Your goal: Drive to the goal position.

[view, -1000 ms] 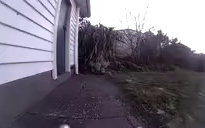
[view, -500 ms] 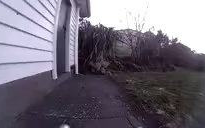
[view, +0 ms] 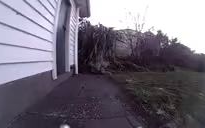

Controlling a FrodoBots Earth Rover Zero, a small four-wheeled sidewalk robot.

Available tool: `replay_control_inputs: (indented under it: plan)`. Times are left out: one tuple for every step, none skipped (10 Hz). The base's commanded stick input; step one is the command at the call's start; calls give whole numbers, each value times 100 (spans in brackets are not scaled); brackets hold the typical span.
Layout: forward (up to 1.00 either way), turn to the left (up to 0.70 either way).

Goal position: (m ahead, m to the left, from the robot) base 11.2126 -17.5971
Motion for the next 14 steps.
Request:
replay_control_inputs:
  plan:
    - [0,-70]
    - [0,-70]
    - [0,-70]
    - [0,-70]
    - [0,-70]
    - [0,-70]
    - [0,-70]
    - [0,-70]
    - [0,-70]
    - [0,-70]
    - [0,-70]
    - [0,-70]
    - [0,-70]
    - [0,-70]
